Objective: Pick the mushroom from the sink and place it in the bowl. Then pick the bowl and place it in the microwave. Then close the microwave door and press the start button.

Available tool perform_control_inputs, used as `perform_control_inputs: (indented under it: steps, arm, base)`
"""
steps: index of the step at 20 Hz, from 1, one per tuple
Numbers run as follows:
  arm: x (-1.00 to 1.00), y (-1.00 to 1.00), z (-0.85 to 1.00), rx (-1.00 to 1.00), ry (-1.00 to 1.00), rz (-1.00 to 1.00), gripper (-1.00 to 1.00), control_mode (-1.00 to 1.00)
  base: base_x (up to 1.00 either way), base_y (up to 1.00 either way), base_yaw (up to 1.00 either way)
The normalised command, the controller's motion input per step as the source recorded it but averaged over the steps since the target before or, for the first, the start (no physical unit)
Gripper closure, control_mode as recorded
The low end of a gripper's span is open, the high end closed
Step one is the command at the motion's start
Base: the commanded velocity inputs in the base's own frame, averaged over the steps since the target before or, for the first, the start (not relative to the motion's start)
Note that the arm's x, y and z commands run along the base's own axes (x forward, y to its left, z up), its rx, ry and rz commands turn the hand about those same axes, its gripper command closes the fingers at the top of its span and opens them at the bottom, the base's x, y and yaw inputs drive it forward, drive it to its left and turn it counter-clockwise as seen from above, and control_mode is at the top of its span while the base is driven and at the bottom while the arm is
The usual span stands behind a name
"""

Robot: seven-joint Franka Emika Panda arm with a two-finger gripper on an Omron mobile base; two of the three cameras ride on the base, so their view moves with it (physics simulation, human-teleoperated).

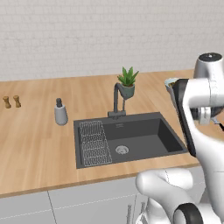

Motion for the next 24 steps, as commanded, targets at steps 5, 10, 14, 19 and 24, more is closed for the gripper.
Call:
perform_control_inputs:
  steps: [5,10,14,19,24]
  arm:
    - [-0.28,0.6,0.86,0.01,0.01,0.16,1.0,-1.0]
    - [-0.08,0.61,0.31,0.05,0.0,0.25,1.0,-1.0]
    - [0.0,0.48,0.02,0.08,-0.03,0.25,1.0,-1.0]
    - [0.0,0.12,0.0,0.02,-0.12,0.16,1.0,-1.0]
    - [0.0,0.03,0.0,0.0,-0.21,0.06,1.0,-1.0]
  base:
    - [0.0,0.0,0.0]
    - [0.0,0.0,0.0]
    - [0.0,0.0,0.0]
    - [0.0,0.0,0.0]
    - [0.0,0.0,0.0]
